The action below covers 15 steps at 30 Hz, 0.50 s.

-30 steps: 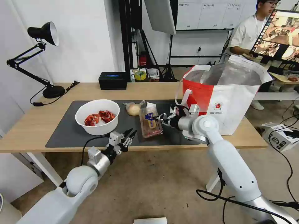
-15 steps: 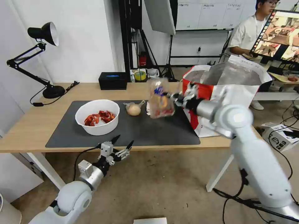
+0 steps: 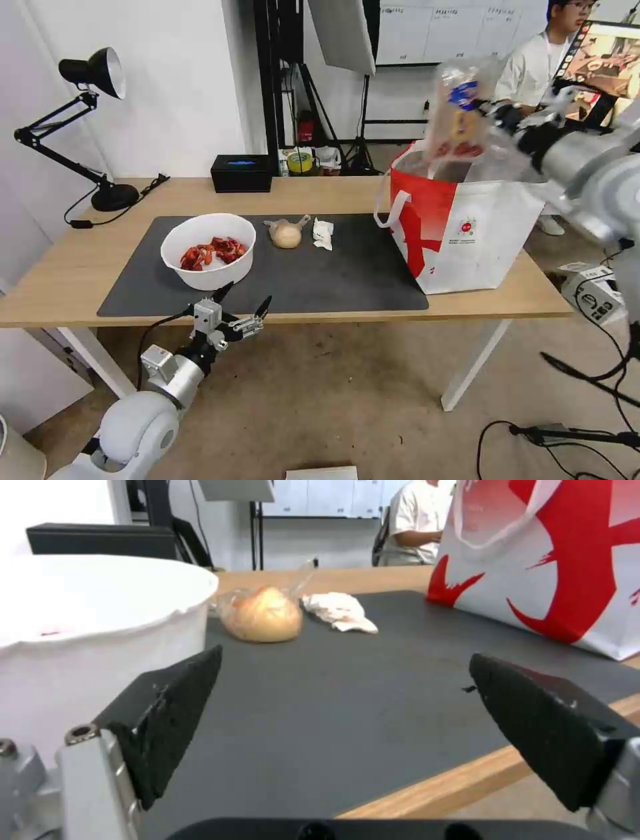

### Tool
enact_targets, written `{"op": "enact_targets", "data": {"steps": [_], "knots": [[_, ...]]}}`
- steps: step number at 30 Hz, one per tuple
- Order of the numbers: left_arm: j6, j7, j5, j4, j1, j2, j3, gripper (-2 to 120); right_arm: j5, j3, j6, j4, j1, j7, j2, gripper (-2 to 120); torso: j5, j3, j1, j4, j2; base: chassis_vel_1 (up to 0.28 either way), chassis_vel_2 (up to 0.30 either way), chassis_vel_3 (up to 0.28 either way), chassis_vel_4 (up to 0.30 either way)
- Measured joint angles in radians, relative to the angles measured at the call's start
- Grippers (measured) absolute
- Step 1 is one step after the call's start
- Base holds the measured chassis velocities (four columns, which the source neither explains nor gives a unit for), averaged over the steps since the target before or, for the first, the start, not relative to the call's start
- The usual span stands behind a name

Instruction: Pick up the trash from the table and place it into the takeout bag.

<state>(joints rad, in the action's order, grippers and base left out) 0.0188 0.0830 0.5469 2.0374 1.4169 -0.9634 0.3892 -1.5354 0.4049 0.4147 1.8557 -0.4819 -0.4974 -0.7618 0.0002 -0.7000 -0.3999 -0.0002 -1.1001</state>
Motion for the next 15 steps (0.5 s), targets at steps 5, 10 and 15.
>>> {"op": "enact_targets", "data": {"steps": [5,10,15], "knots": [[0.001,0.000,0.000,-0.004,-0.003,-0.001,-0.006,100,0.117,-0.015,-0.002,-0.033,-0.016,0.021,0.007,0,-0.0001,0.000,0.000,0.0001,0.000,0.000,0.000,0.000,0.000],[0.002,-0.001,0.000,-0.004,-0.002,0.001,-0.006,100,0.205,-0.028,-0.008,-0.070,-0.045,0.050,-0.011,0,0.0000,0.000,0.000,0.0001,0.000,0.000,0.000,0.000,0.000],[0.003,-0.003,-0.001,0.000,0.007,0.002,-0.002,100,0.223,-0.032,-0.020,-0.088,-0.075,0.057,-0.030,0,-0.0002,0.000,0.000,0.0002,0.000,0.000,0.000,0.000,0.000]]}}
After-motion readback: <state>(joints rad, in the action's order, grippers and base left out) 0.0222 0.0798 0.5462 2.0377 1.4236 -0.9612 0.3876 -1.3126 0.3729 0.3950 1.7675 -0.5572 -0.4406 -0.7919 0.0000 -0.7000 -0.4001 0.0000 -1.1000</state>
